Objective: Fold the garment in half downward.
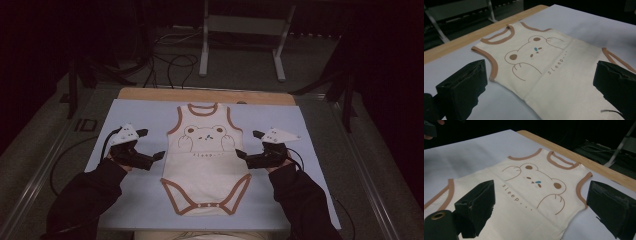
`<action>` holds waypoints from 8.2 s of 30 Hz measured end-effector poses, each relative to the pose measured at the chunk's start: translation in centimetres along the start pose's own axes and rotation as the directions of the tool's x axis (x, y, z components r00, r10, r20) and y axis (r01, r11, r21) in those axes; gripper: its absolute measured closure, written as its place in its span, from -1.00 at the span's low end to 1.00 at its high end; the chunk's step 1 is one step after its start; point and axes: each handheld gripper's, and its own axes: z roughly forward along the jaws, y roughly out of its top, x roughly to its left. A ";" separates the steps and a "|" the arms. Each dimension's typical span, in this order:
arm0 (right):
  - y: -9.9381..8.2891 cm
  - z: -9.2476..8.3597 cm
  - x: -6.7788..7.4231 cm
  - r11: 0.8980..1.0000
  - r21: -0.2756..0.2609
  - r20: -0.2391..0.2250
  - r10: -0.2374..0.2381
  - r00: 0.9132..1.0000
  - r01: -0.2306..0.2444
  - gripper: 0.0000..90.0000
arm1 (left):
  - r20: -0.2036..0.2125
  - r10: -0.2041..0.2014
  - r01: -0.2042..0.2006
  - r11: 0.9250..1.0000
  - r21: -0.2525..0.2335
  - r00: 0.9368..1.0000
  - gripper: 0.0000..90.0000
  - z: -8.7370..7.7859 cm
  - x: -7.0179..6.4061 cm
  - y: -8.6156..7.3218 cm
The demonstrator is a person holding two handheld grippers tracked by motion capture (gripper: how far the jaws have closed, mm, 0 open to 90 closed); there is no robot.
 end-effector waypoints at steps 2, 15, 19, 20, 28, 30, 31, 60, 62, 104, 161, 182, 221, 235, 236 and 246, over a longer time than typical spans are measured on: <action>-0.2 0.4 -0.3 1.000 -0.004 0.000 0.005 1.000 -0.005 -0.81 | -0.003 -0.007 0.007 1.000 0.010 1.000 -0.99 0.4 0.2 0.0; -1.6 2.7 -2.5 0.997 0.060 0.050 0.051 0.997 -0.054 -0.81 | 0.002 -0.040 0.039 0.996 0.080 0.999 -0.99 3.6 1.0 -0.6; -2.1 3.3 -2.8 0.994 0.073 0.042 0.074 0.996 -0.077 -0.82 | -0.003 -0.051 0.051 0.993 0.104 0.999 -1.00 4.7 1.3 -0.8; -2.3 3.5 -2.8 0.993 0.078 0.044 0.083 0.996 -0.086 -0.81 | -0.007 -0.054 0.054 0.992 0.113 0.999 -1.00 5.0 1.4 -0.9; -3.5 4.8 -3.3 0.984 0.124 0.047 0.120 0.992 -0.125 -0.81 | -0.079 -0.062 0.076 0.978 0.196 0.995 -0.99 6.7 1.7 -1.5; -3.7 5.2 -3.4 0.982 0.141 0.042 0.123 0.992 -0.128 -0.79 | -0.067 -0.081 0.094 0.973 0.210 0.994 -0.99 7.1 2.0 -1.8; -3.9 5.4 -3.5 0.981 0.149 0.049 0.122 0.991 -0.128 -0.71 | -0.070 -0.084 0.097 0.972 0.215 0.994 -0.99 7.3 2.0 -2.0; -5.8 8.8 -5.1 0.930 0.309 0.121 0.170 0.978 -0.200 0.19 | -0.114 -0.069 0.106 0.930 0.352 0.991 0.03 10.2 2.2 -3.4; -5.8 8.9 -5.1 0.928 0.314 0.129 0.167 0.977 -0.200 0.24 | -0.114 -0.073 0.109 0.927 0.358 0.991 0.11 10.4 2.1 -3.6; -4.3 7.7 -4.8 0.929 0.313 0.101 0.172 0.980 -0.196 1.00 | -0.086 -0.141 0.161 0.936 0.314 0.986 1.00 9.9 1.9 -1.7; -5.8 -2.3 3.4 0.964 0.233 -0.038 0.142 0.989 -0.129 1.00 | 0.084 -0.041 0.014 0.954 0.300 0.996 1.00 1.6 -5.4 -3.4; -8.6 -3.7 5.5 0.948 0.279 -0.069 0.181 0.981 -0.155 1.00 | 0.135 -0.045 -0.005 0.939 0.344 0.990 1.00 0.7 -7.9 -6.3; -11.1 -3.5 6.3 0.928 0.352 -0.077 0.162 0.984 -0.125 0.98 | 0.136 -0.111 0.050 0.921 0.385 0.984 0.98 1.2 -8.4 -8.2; -10.6 -3.9 6.3 0.937 0.325 -0.106 0.173 0.979 -0.130 0.51 | 0.117 -0.069 0.020 0.925 0.380 0.991 0.64 0.6 -8.5 -7.6; -10.4 -4.0 6.2 0.940 0.314 -0.111 0.175 0.978 -0.132 0.39 | 0.116 -0.072 0.024 0.928 0.372 0.991 0.53 0.4 -8.5 -7.5; -9.0 -4.3 5.6 0.958 0.257 -0.091 0.157 0.984 -0.129 -0.54 | 0.161 -0.024 -0.036 0.933 0.357 0.987 -0.32 0.3 -8.5 -6.1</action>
